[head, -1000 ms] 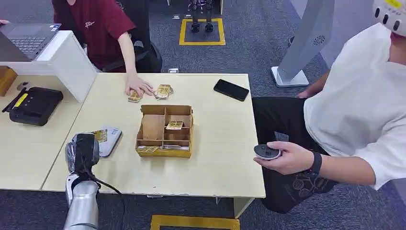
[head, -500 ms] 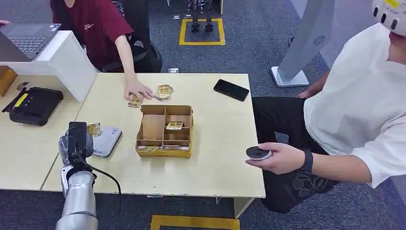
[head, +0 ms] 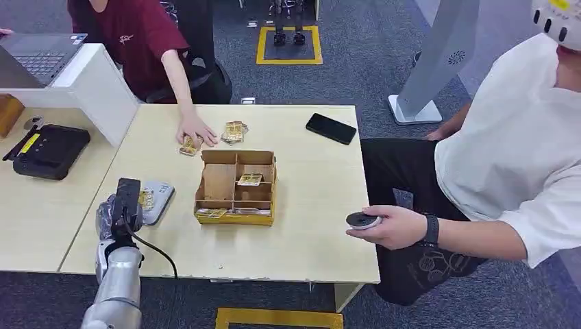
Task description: Pass the card to the sensor for recognition and then transmit it.
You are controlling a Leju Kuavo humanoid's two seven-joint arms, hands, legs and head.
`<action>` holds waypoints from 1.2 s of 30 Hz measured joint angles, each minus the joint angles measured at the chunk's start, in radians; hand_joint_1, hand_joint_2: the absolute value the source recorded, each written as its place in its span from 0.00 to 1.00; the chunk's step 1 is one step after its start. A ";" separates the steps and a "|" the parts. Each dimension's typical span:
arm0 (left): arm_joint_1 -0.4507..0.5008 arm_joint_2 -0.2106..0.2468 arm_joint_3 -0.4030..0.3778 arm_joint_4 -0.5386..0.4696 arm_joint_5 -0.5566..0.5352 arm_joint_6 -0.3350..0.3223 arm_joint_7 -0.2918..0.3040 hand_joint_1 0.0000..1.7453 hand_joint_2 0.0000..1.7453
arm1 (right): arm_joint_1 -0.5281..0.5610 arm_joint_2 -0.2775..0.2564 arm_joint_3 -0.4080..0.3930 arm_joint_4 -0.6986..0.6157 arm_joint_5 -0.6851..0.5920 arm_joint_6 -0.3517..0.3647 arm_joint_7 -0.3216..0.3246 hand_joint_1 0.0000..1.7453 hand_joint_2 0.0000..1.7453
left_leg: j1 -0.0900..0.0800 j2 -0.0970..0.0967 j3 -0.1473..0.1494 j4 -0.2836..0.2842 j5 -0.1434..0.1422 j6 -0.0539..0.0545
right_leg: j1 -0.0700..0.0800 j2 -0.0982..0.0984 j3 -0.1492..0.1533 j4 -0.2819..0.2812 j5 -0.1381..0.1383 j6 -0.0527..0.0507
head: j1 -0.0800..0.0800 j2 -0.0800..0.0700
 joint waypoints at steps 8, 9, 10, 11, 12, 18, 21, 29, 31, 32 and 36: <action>-0.010 0.003 0.011 0.034 -0.035 0.026 0.006 1.00 1.00 | 0.000 0.001 0.005 0.000 0.003 0.000 0.000 0.00 1.00 | 0.000 0.000 0.000 0.000 0.000 0.000 | 0.000 0.000 0.000 0.000 0.000 0.000 | 0.000 0.000; -0.012 0.003 0.012 0.037 -0.037 0.029 0.006 1.00 1.00 | 0.000 0.001 0.005 0.000 0.003 0.000 0.000 0.00 1.00 | 0.000 0.000 0.000 0.000 0.000 0.000 | 0.000 0.000 0.000 0.000 0.000 0.000 | 0.000 0.000; -0.012 0.003 0.013 0.039 -0.043 0.032 0.006 1.00 1.00 | 0.000 0.001 0.005 0.000 0.003 0.000 0.000 0.00 1.00 | 0.000 0.000 0.000 0.000 0.000 0.000 | 0.000 0.000 0.000 0.000 0.000 0.000 | 0.000 0.000; -0.013 0.003 0.014 0.041 -0.048 0.035 0.006 1.00 1.00 | 0.000 0.001 0.006 0.000 0.003 0.000 0.000 0.00 1.00 | 0.000 0.000 0.000 0.000 0.000 0.000 | 0.000 0.000 0.000 0.000 0.000 0.000 | 0.000 0.000; -0.014 0.003 0.015 0.043 -0.050 0.036 0.006 1.00 1.00 | -0.001 0.001 0.006 0.000 0.003 0.000 0.000 0.00 1.00 | 0.000 0.000 0.000 0.000 0.000 0.000 | 0.000 0.000 0.000 0.000 0.000 0.000 | 0.000 0.000; -0.014 0.002 0.016 0.053 -0.075 0.063 0.014 1.00 1.00 | -0.001 0.003 0.008 0.000 0.005 0.000 -0.011 0.00 1.00 | 0.000 0.000 0.000 0.000 0.000 0.000 | 0.000 0.000 0.000 0.000 0.000 0.000 | 0.000 0.000; -0.014 -0.001 0.016 0.054 -0.092 0.085 0.018 1.00 1.00 | -0.003 0.005 0.010 0.000 0.006 0.000 -0.014 0.00 1.00 | 0.000 0.000 0.000 0.000 0.000 0.000 | 0.000 0.000 0.000 0.000 0.000 0.000 | 0.000 0.000; -0.015 -0.010 0.034 0.054 -0.139 0.148 0.044 1.00 1.00 | -0.006 0.010 0.018 0.000 0.015 0.003 -0.014 0.00 1.00 | 0.000 0.000 0.000 0.000 0.000 0.000 | 0.000 0.000 0.000 0.000 0.000 0.000 | 0.000 0.000; -0.016 -0.011 0.035 0.054 -0.175 0.162 0.069 1.00 1.00 | -0.008 0.010 0.023 0.000 0.017 0.005 -0.011 0.00 1.00 | 0.000 0.000 0.000 0.000 0.000 0.000 | 0.000 0.000 0.000 0.000 0.000 0.000 | 0.000 0.000; -0.018 -0.011 0.036 0.055 -0.197 0.166 0.082 1.00 1.00 | -0.008 0.010 0.026 0.000 0.019 0.007 -0.010 0.00 1.00 | 0.000 0.000 0.000 0.000 0.000 0.000 | 0.000 0.000 0.000 0.000 0.000 0.000 | 0.000 0.000; -0.025 -0.011 0.042 0.069 -0.239 0.184 0.097 1.00 1.00 | -0.010 0.012 0.031 0.000 0.022 0.011 -0.007 0.00 1.00 | 0.000 0.000 0.000 0.000 0.000 0.000 | 0.000 0.000 0.000 0.000 0.000 0.000 | 0.000 0.000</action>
